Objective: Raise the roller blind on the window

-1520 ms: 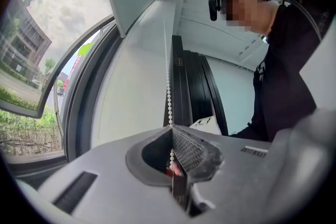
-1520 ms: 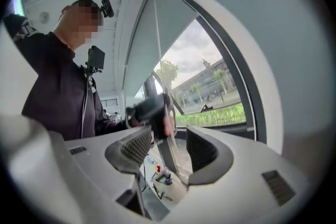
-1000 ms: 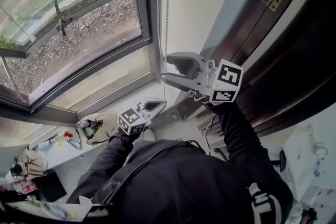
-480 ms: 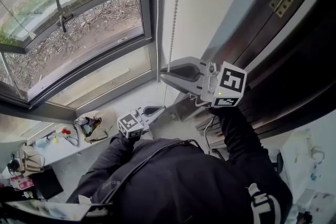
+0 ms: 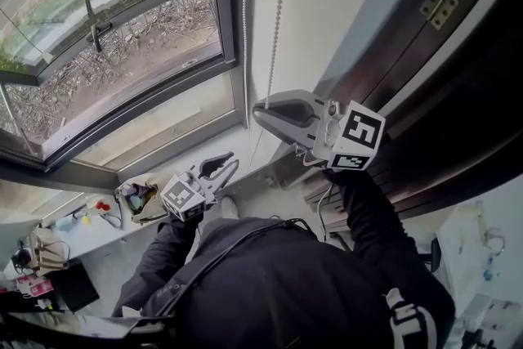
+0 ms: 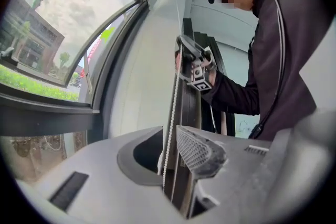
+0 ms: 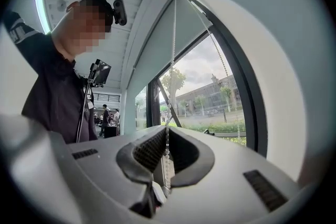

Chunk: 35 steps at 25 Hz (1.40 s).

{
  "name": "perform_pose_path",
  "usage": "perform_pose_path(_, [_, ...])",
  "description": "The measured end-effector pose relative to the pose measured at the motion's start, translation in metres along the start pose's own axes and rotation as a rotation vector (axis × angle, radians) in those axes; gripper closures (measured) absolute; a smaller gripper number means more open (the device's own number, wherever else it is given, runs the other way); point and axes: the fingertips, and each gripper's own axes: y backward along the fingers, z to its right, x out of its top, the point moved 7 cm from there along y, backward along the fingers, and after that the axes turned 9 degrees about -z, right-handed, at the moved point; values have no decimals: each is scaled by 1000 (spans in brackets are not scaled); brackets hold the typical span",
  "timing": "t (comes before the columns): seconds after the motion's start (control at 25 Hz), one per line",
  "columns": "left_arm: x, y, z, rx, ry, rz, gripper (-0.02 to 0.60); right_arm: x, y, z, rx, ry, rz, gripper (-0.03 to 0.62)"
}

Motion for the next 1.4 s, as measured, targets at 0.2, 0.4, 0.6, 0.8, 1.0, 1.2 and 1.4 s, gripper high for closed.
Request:
perform_pose_path(0.2, [64, 12, -8, 36, -4, 130, 497, -39, -8, 5, -19, -40, -61, 577])
perform_pose_path(0.4, [98, 8, 3, 0, -58, 164, 489, -103, -27, -2, 3, -146, -136, 578])
perform_pose_path(0.6, [114, 1, 11, -35, -63, 187, 485, -172, -42, -15, 17, -211, -264, 577])
perform_pose_path(0.8, [110, -9, 20, -60, -92, 143, 485, -243, -43, -23, 16, -279, -390, 579])
perform_pose_path(1.0, [106, -15, 26, -73, -93, 112, 477, -279, -38, -26, 10, -315, -477, 582])
perform_pose_path(1.2, [108, -20, 29, -90, -96, 115, 472, -283, -36, -24, 12, -318, -489, 586])
perform_pose_path(1.4, [103, -23, 33, -102, -91, 100, 472, -279, -35, -29, 19, -314, -449, 586])
